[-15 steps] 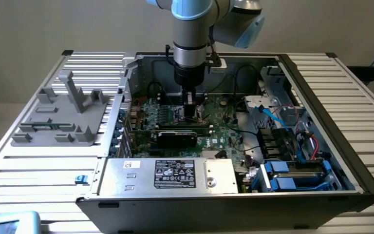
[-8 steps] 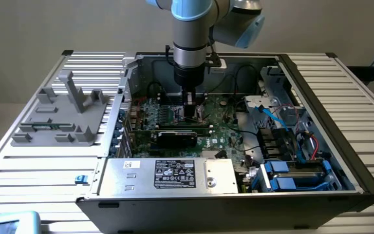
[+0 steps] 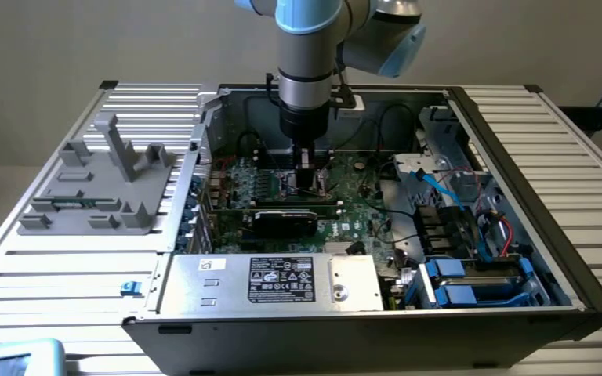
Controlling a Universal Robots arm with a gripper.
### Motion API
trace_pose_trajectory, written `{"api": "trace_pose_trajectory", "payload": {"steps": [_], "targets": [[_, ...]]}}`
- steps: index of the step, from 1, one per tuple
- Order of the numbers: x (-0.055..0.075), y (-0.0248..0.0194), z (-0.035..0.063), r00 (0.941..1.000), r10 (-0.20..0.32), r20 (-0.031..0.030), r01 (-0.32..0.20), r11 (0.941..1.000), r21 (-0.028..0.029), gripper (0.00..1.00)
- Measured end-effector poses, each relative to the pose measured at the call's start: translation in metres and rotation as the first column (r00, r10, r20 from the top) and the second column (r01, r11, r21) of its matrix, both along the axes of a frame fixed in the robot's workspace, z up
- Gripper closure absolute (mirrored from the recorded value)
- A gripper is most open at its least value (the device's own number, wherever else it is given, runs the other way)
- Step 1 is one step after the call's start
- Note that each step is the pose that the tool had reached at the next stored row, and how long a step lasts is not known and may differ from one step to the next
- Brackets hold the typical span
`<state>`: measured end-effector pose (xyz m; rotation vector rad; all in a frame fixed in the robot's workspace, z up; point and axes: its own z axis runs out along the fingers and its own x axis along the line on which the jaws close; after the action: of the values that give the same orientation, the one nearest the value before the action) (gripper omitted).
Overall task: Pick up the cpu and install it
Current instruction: 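Place the cpu into insertion slot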
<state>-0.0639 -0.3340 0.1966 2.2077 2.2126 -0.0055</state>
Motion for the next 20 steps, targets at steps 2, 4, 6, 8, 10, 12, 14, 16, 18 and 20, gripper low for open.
{"api": "trace_pose_trajectory", "payload": {"steps": [2,4,6,8,10,12,14,16,18,20], "targets": [[0.0001,-0.0001,-0.0002,1.0,0.0,0.0001,0.0,1.0,0.0006,0.44],[0.0,-0.0001,-0.0003,1.0,0.0,-0.0001,0.0,1.0,0.0004,0.44],[0.0,-0.0002,-0.0003,1.0,0.0,-0.0001,0.0,1.0,0.0004,0.44],[0.0,-0.0002,-0.0004,1.0,0.0,-0.0001,0.0,1.0,0.0004,0.44],[0.0001,-0.0001,-0.0004,1.0,0.0,0.0,0.0,1.0,0.0005,0.44],[0.0001,-0.0002,-0.0004,1.0,0.0,0.0,0.0,1.0,0.0005,0.44],[0.0004,-0.0002,-0.0004,1.0,0.0,-0.0001,0.0,1.0,0.0005,0.44],[0.0007,-0.0002,-0.0004,1.0,0.0,-0.0001,0.0,1.0,0.0005,0.44],[0.0007,-0.0002,-0.0004,1.0,0.0,0.0,0.0,1.0,0.0005,0.44],[0.0007,-0.0002,-0.0004,1.0,0.0,0.0,0.0,1.0,0.0004,0.44]]}}
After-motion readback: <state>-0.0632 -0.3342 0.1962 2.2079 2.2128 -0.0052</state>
